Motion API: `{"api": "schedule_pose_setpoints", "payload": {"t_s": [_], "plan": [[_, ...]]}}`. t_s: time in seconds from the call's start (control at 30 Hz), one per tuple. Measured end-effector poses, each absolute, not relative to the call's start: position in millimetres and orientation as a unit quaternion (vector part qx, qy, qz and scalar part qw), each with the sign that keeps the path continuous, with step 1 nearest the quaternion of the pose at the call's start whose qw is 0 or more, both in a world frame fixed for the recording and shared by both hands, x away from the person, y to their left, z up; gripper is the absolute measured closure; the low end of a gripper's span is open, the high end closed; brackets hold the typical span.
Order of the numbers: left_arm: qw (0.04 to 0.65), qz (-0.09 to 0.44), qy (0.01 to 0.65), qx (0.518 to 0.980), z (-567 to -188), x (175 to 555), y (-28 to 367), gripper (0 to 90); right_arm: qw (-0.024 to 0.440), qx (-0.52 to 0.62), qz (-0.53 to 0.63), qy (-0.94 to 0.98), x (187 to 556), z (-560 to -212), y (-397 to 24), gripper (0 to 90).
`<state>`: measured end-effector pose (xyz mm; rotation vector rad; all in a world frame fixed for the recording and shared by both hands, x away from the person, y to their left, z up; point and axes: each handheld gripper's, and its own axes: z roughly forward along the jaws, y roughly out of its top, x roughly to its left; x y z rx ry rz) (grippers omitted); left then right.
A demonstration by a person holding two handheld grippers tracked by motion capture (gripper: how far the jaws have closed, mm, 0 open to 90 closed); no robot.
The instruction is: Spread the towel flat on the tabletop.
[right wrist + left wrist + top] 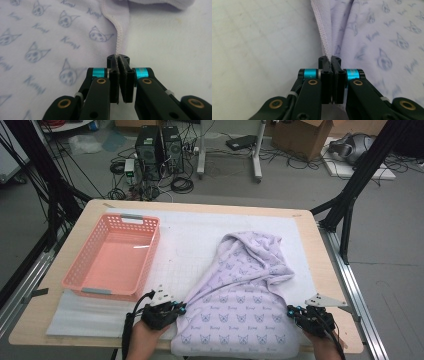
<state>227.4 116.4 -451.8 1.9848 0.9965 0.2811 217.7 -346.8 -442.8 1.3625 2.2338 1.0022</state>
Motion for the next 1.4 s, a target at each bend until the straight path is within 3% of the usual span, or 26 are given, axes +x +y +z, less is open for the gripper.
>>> {"api": "schedule_pose_setpoints", "payload": {"t_s": [0.3, 0.37, 0.4, 0.43, 0.5, 0.73, 0.87, 1.03, 1.17, 1.27, 1.33, 1.4], "plan": [[0.447, 0.070, 0.376, 0.809, -448.7, 187.4, 132.3, 85.9, 0.123, 0.464, 0.354, 0.803, 175.9, -439.3, -358.3, 87.9], [0.455, 0.072, 0.375, 0.804, -448.5, 189.6, 129.2, 68.9, 0.117, 0.470, 0.348, 0.802, 167.9, -438.9, -365.1, 87.5], [0.465, 0.077, 0.384, 0.794, -448.1, 193.5, 127.5, 58.5, 0.116, 0.473, 0.348, 0.801, 166.5, -438.2, -366.5, 84.9], [0.470, 0.080, 0.388, 0.789, -447.7, 196.2, 126.8, 52.1, 0.118, 0.476, 0.353, 0.797, 165.9, -436.2, -368.1, 75.3], [0.483, 0.090, 0.392, 0.777, -446.0, 204.3, 125.2, 48.5, 0.135, 0.481, 0.366, 0.785, 168.5, -431.8, -367.0, 64.7], [0.510, 0.117, 0.393, 0.756, -437.7, 236.3, 119.0, 46.5, 0.215, 0.460, 0.387, 0.769, 209.4, -421.1, -329.1, 55.8], [0.513, 0.115, 0.396, 0.753, -440.3, 247.0, 115.5, 46.1, 0.230, 0.445, 0.367, 0.783, 245.3, -423.7, -299.2, 46.8], [0.509, 0.110, 0.398, 0.755, -444.9, 245.5, 118.5, 46.3, 0.243, 0.491, 0.289, 0.785, 277.9, -436.9, -301.3, 48.7], [0.510, 0.111, 0.402, 0.752, -446.5, 245.2, 121.5, 46.1, 0.272, 0.522, 0.266, 0.763, 274.4, -438.4, -327.3, 52.7], [0.509, 0.111, 0.402, 0.753, -446.8, 245.0, 121.5, 46.1, 0.249, 0.563, 0.288, 0.734, 269.1, -440.6, -353.0, 53.9], [0.509, 0.112, 0.401, 0.753, -447.2, 244.9, 120.6, 46.1, 0.266, 0.562, 0.266, 0.737, 266.0, -438.0, -356.2, 61.6], [0.510, 0.113, 0.401, 0.752, -447.0, 244.7, 120.7, 46.1, 0.262, 0.570, 0.278, 0.727, 263.4, -434.9, -359.8, 61.5]]}}
